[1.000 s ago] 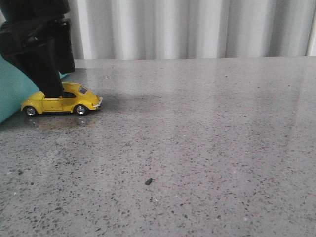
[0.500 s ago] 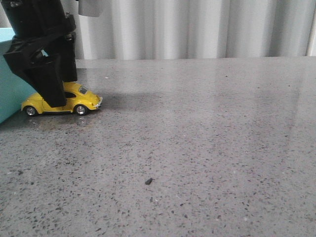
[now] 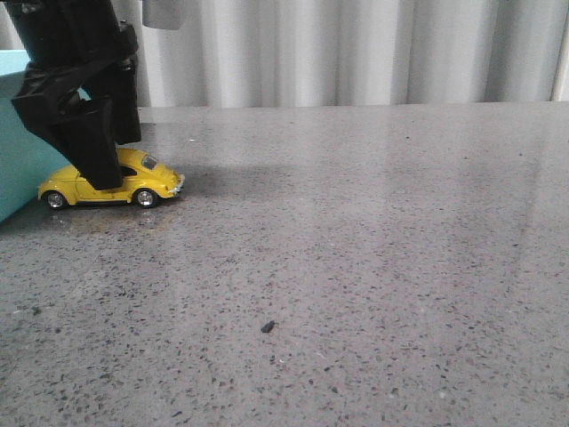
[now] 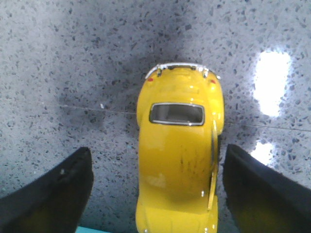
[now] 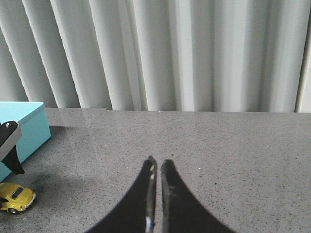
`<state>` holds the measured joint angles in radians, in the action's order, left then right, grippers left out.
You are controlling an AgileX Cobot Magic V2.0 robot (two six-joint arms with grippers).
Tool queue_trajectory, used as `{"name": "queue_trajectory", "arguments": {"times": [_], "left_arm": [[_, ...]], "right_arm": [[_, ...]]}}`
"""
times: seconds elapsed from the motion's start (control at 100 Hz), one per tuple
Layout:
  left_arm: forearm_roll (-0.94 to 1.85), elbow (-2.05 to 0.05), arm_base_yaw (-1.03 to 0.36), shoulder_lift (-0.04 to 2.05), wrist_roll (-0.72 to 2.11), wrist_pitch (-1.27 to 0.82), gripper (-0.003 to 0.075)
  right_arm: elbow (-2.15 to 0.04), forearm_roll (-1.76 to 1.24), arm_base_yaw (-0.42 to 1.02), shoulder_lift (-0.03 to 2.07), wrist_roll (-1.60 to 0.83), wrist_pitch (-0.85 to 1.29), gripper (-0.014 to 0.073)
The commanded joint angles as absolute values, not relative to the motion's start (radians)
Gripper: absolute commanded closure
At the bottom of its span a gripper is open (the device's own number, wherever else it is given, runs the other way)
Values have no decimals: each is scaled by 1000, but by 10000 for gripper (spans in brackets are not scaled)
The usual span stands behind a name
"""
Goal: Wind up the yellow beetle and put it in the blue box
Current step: 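Lower the open left gripper around the yellow car and close it, then lift the yellow car with the left gripper over the blue box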
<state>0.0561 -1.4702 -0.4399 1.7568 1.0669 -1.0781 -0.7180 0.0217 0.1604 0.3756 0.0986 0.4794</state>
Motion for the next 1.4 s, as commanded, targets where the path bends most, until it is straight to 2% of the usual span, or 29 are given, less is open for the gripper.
{"name": "queue_trajectory", "arguments": {"times": [0.0, 0.15, 0.39, 0.53, 1.11, 1.2, 1.39], "left_arm": [[63, -1501, -442, 1715, 1057, -1063, 211], [67, -1501, -442, 1715, 1057, -1065, 216], [67, -1501, -442, 1737, 1057, -1082, 322], [67, -1501, -442, 1746, 1057, -1088, 352], [69, -1504, -442, 1790, 1057, -1148, 359], [66, -1525, -442, 1790, 1057, -1169, 404], [66, -1592, -442, 1790, 1057, -1201, 568]], "right_arm": [[-740, 32, 160, 384, 94, 408, 635], [-740, 32, 160, 384, 94, 408, 635], [-740, 32, 160, 384, 94, 408, 635], [-740, 32, 160, 384, 94, 408, 635], [-740, 32, 160, 384, 94, 408, 635], [-740, 32, 160, 384, 94, 408, 635], [-740, 32, 160, 384, 94, 408, 635]]}}
